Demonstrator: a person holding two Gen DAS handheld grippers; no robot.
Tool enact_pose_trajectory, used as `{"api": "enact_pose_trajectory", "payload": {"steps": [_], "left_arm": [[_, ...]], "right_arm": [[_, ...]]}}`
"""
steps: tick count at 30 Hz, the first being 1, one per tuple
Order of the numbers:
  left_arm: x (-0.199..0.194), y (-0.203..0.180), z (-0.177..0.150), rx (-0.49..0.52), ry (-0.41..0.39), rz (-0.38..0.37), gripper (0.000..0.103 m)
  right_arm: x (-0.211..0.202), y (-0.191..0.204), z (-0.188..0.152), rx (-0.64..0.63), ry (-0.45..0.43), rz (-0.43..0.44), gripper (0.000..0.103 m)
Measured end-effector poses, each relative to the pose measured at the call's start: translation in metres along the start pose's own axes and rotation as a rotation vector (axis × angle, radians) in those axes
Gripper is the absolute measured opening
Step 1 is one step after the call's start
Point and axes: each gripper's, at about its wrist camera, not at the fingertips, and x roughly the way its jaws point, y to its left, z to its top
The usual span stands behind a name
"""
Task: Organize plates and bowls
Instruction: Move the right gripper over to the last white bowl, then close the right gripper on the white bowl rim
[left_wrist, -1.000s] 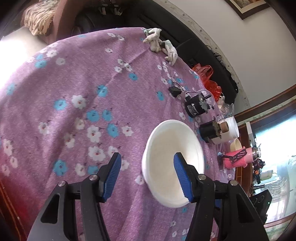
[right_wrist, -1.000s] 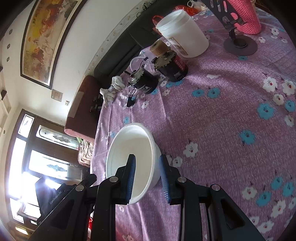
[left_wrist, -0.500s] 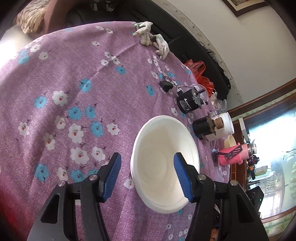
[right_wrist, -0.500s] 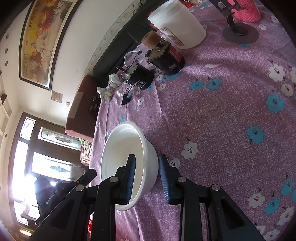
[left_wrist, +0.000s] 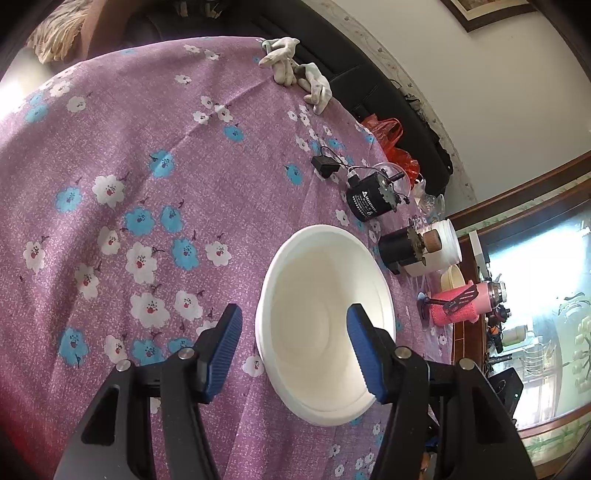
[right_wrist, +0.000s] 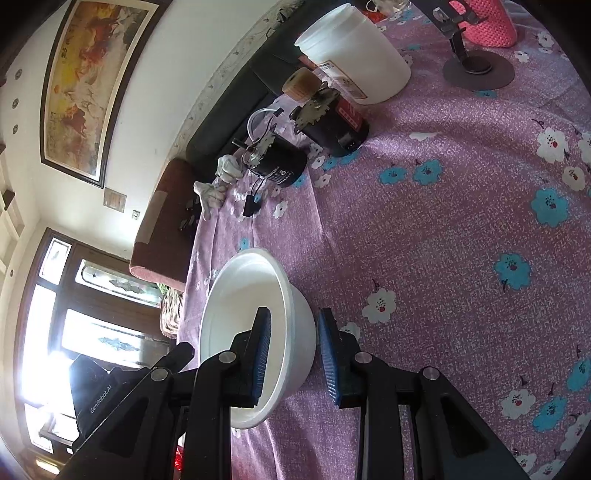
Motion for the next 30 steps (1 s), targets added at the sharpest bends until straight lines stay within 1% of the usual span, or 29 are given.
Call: {"api": "enact_pose_trajectory", "payload": {"steps": [3, 8, 9, 10, 11, 13, 15, 18, 20, 22, 23, 25, 26, 30], "left_arm": [[0.001, 0.001, 0.0, 0.0, -0.006, 0.003, 0.057], [0.001, 0.002, 0.0, 0.015, -0.012, 0.011, 0.037], [0.002, 0.002, 0.0, 0.019, -0.009, 0.017, 0.03], [0.002, 0.002, 0.0, 0.02, -0.005, 0.02, 0.027], [0.003, 0.003, -0.001, 0.017, -0.002, 0.016, 0.027], [0.002, 0.003, 0.0, 0.016, -0.006, 0.014, 0.023], [0.0, 0.003, 0.0, 0.017, -0.014, 0.015, 0.022], [0.0, 0.003, 0.0, 0.02, -0.013, 0.02, 0.018], [0.002, 0.004, 0.0, 0.02, -0.008, 0.023, 0.018], [0.004, 0.005, 0.0, 0.019, 0.001, 0.027, 0.014], [0.005, 0.005, -0.001, 0.02, 0.004, 0.028, 0.014], [0.007, 0.006, -0.001, 0.023, 0.009, 0.029, 0.01], [0.007, 0.006, -0.001, 0.025, 0.011, 0.028, 0.01], [0.006, 0.002, -0.002, 0.037, 0.006, 0.03, 0.008]], "right_arm": [[0.003, 0.0, -0.001, -0.003, 0.005, -0.004, 0.029], [0.005, 0.0, -0.001, 0.0, 0.01, -0.008, 0.029], [0.005, -0.001, -0.001, 0.003, 0.012, -0.007, 0.029], [0.006, -0.001, -0.001, 0.005, 0.012, -0.007, 0.029], [0.006, -0.002, -0.001, 0.007, 0.012, -0.008, 0.029], [0.007, -0.003, 0.0, 0.007, 0.011, -0.011, 0.029], [0.008, -0.003, -0.001, 0.008, 0.013, -0.011, 0.029], [0.01, -0.005, -0.001, 0.013, 0.018, -0.011, 0.029], [0.012, -0.007, 0.0, 0.024, 0.024, -0.004, 0.029], [0.013, -0.008, 0.0, 0.031, 0.023, 0.0, 0.029], [0.014, -0.008, 0.0, 0.031, 0.022, -0.003, 0.029], [0.014, -0.008, 0.0, 0.026, 0.018, -0.006, 0.023], [0.015, -0.008, 0.0, 0.022, 0.017, -0.007, 0.017], [0.015, -0.003, -0.001, 0.001, 0.007, -0.011, 0.008]]}}
